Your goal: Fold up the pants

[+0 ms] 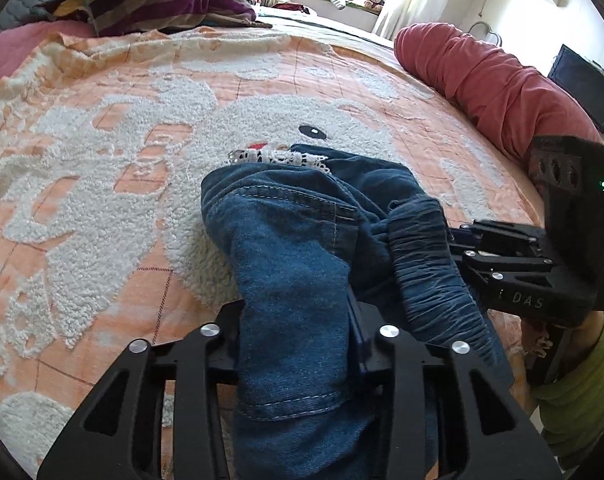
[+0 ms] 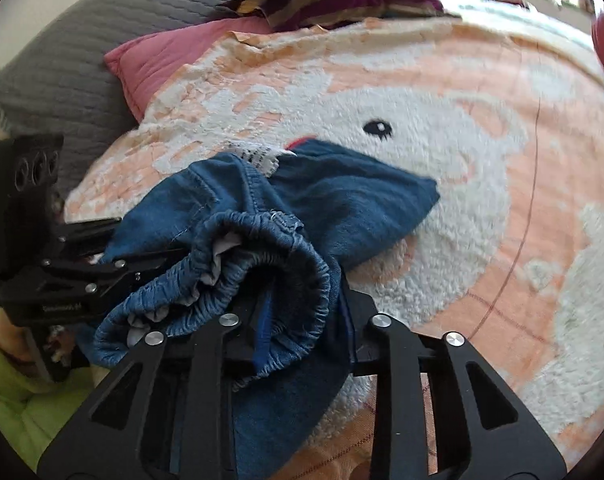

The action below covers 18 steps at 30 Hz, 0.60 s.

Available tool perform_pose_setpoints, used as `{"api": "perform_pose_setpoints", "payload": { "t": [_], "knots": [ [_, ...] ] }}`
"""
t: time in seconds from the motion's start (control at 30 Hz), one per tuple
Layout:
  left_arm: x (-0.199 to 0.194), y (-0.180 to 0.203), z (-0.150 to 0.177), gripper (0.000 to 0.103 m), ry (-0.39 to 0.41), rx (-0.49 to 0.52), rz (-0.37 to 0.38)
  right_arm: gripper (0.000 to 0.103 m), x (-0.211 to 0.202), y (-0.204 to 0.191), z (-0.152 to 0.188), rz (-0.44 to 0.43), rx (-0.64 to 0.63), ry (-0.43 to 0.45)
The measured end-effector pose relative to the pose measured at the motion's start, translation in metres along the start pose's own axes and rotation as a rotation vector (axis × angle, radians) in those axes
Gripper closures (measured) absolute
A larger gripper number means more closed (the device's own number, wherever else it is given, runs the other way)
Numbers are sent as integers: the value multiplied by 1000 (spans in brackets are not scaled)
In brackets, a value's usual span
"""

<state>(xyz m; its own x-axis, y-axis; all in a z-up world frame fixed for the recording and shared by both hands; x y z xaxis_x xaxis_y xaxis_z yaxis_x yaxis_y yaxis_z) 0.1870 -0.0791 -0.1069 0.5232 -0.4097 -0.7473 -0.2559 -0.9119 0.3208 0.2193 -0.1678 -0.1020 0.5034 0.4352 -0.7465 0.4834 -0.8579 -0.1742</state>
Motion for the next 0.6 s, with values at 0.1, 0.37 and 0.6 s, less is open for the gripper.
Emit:
{"api": "perform_pose_setpoints", "payload": {
  "t": [0.1, 0.37, 0.6],
  "knots": [
    [-5, 1, -4, 72, 19, 4, -2, 86, -8, -5, -10, 16, -37, 41],
    [-16, -10, -35, 72, 89, 13, -45, 86, -13, -13, -57, 35, -117, 141],
    [-8, -28, -51, 71, 111, 18, -96, 85, 15, 1, -69, 63, -89, 124]
  ]
}}
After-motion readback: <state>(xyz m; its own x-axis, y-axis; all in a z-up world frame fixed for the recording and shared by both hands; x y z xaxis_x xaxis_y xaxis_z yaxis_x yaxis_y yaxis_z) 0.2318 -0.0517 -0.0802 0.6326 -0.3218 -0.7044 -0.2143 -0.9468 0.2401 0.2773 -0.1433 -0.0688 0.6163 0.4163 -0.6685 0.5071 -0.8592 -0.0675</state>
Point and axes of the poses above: each gripper's, at about its wrist camera, not at the fingertips, and x roughly the way its jaws point, y to its right, z to its underside, the point moved 10 cm from there along x, roughly the way its jaws point, and after that the axes turned 7 degrees about z, right-handed, at the moved point
